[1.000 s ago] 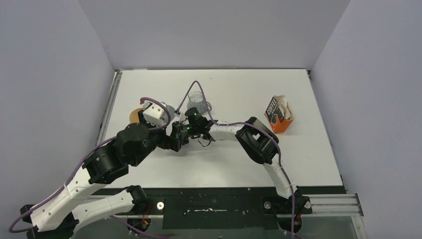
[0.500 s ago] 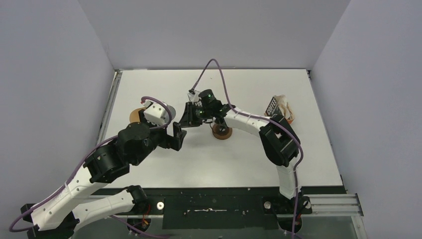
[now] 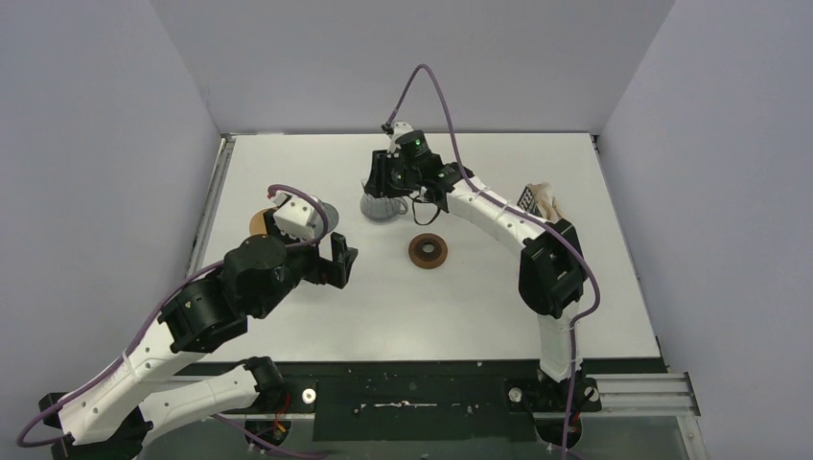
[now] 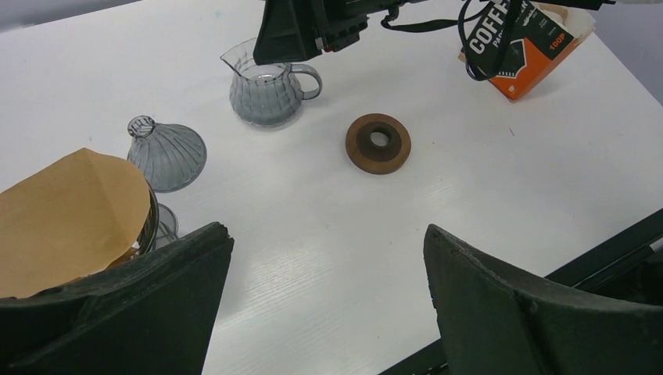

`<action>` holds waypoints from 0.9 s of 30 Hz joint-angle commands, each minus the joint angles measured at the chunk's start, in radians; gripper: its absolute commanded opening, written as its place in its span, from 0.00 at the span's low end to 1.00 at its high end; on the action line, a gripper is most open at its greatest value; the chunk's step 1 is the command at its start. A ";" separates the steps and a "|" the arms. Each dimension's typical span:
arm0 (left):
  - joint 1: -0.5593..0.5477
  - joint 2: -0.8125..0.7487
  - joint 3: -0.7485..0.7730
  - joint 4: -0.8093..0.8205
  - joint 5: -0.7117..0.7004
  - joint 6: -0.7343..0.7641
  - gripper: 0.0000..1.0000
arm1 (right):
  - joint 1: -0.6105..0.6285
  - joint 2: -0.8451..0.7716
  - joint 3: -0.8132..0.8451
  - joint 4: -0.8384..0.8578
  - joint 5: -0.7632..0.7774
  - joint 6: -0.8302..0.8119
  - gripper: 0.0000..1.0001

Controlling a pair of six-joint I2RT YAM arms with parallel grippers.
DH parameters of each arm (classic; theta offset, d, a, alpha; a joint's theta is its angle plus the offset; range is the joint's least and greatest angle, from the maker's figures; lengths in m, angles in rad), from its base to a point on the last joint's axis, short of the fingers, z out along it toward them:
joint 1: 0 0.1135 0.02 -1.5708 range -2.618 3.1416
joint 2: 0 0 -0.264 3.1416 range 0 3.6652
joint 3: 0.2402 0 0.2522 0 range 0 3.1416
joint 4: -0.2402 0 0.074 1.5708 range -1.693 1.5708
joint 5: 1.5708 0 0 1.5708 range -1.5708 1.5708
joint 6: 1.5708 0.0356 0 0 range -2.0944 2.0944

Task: Place the coffee filter in the dripper
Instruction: Pick up the coffee server from the center of the board.

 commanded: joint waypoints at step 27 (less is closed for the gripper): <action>0.004 0.013 0.031 0.054 -0.031 0.010 0.91 | -0.077 0.291 0.365 -0.163 0.217 -0.188 0.41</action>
